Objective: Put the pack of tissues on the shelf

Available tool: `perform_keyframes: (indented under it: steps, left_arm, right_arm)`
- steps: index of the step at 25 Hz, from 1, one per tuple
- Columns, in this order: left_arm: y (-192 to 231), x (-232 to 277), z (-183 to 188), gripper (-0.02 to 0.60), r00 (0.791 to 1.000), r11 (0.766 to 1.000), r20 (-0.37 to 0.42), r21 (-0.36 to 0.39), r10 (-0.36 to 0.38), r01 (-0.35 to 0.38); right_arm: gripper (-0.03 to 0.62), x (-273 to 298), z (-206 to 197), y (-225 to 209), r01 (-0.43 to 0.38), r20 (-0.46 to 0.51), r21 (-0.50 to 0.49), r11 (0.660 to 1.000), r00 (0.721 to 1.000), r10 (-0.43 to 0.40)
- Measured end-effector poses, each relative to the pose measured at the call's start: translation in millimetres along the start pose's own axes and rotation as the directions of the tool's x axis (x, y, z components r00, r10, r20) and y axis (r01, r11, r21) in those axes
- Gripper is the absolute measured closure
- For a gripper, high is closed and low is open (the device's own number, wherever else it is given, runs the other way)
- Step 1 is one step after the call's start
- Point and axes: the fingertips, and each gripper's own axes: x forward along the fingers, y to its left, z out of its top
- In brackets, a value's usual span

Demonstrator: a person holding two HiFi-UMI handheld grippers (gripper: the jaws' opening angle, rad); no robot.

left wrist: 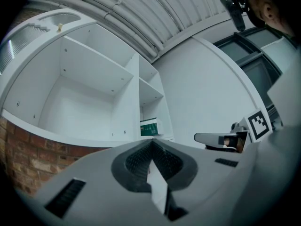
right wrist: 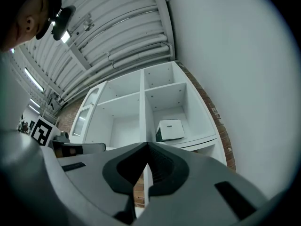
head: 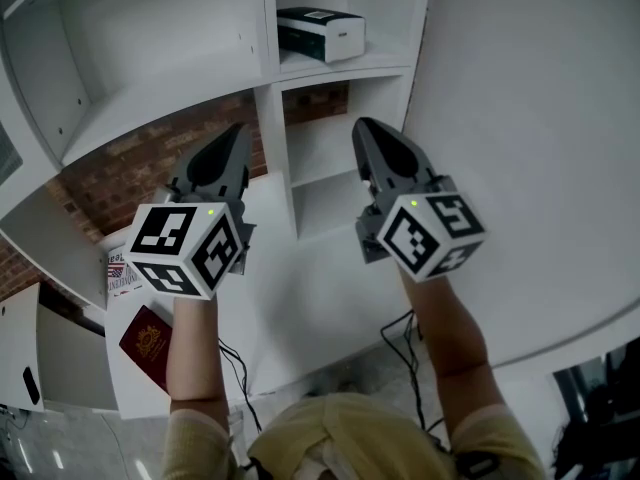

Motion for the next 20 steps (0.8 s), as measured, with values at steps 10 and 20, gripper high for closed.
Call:
perform_keyframes:
  steps: [10, 20]
  left_arm:
    - [-0.5, -1.2, -5.7, 0.58, 1.0, 1.0, -0.012, -0.002, -0.008, 0.008]
    - [-2.7, -2.3, -4.8, 0.58, 1.0, 1.0, -0.007, 0.0, -0.001, 0.001]
  right_arm:
    - [0.592, -1.8, -7.7, 2.9, 0.002, -0.012, -0.05, 0.999, 1.0, -0.003]
    - [0.592, -4.7, -6.6, 1.6, 0.0, -0.002, -0.071, 0.997, 1.0, 0.0]
